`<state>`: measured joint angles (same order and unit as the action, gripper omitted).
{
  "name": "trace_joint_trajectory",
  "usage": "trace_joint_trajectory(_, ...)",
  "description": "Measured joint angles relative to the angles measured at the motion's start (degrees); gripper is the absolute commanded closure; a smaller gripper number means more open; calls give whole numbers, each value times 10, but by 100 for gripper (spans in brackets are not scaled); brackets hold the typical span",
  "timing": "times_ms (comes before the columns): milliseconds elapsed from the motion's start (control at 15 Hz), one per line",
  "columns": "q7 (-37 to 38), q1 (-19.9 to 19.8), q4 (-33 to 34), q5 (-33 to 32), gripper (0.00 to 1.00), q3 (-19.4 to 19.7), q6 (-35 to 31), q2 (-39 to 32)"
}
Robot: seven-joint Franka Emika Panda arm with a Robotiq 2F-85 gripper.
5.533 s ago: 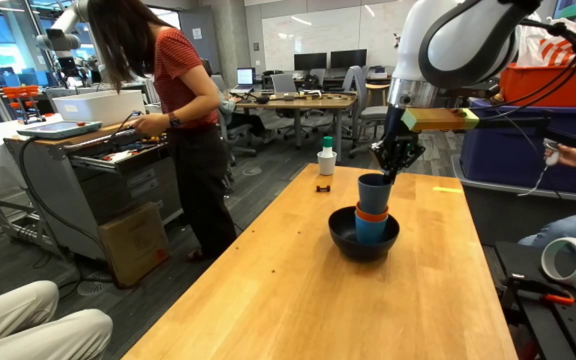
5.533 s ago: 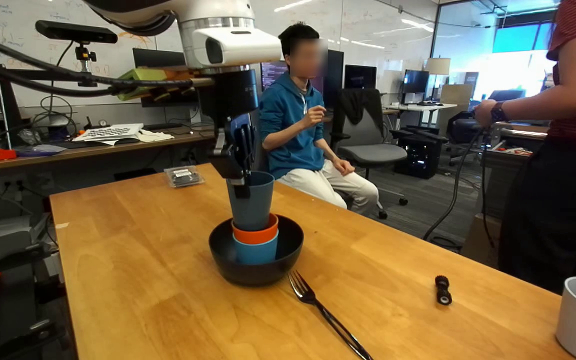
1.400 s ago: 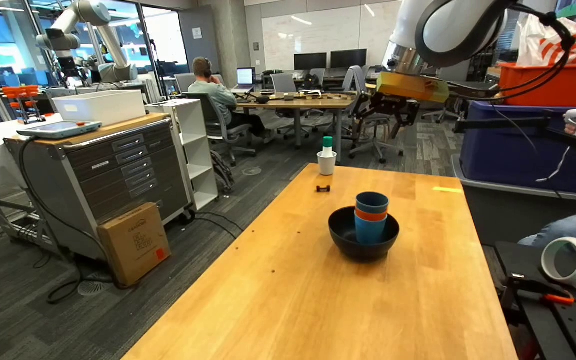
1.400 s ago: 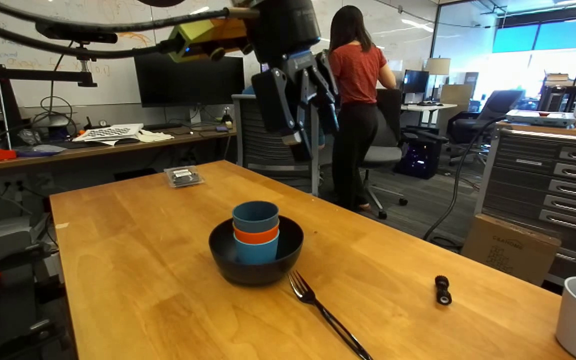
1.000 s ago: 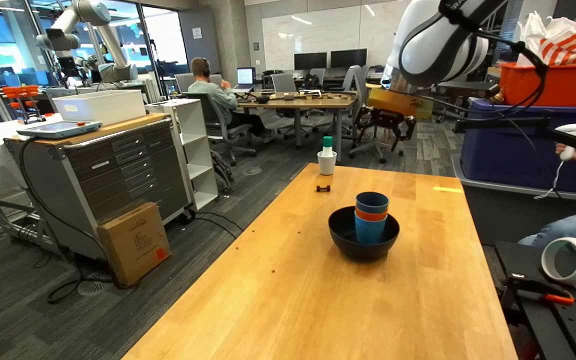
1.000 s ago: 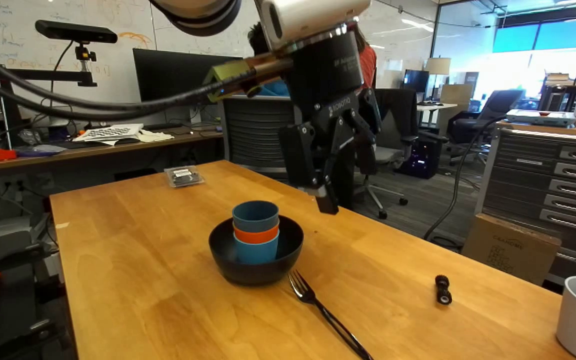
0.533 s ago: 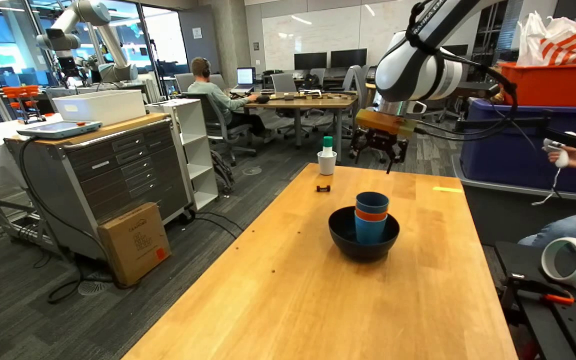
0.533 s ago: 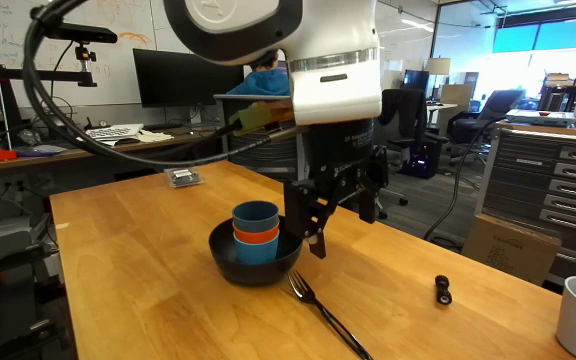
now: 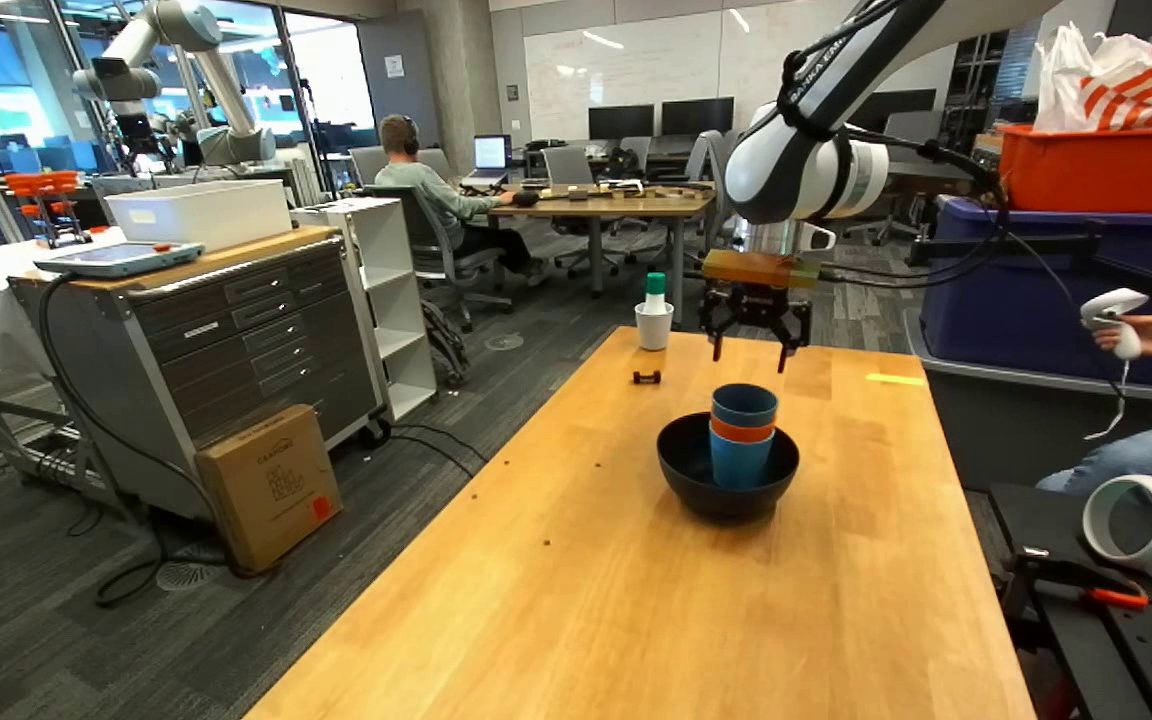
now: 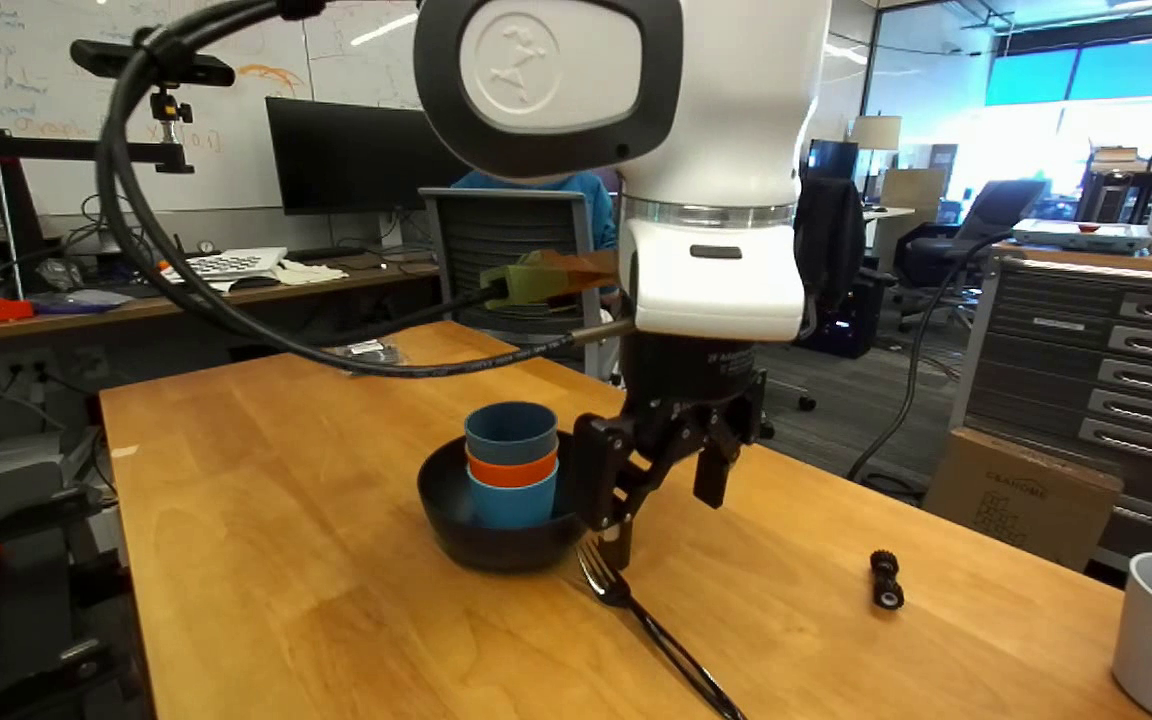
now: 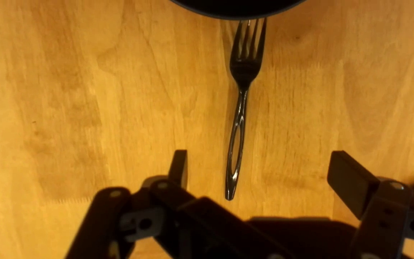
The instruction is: Stack the cups in the bowl then put the fork in the dark blue cup
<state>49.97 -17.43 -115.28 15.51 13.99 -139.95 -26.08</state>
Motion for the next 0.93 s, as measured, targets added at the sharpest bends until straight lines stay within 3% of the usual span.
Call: trace_joint_trajectory(933,-38,6,27,-3,0,0,14,-68)
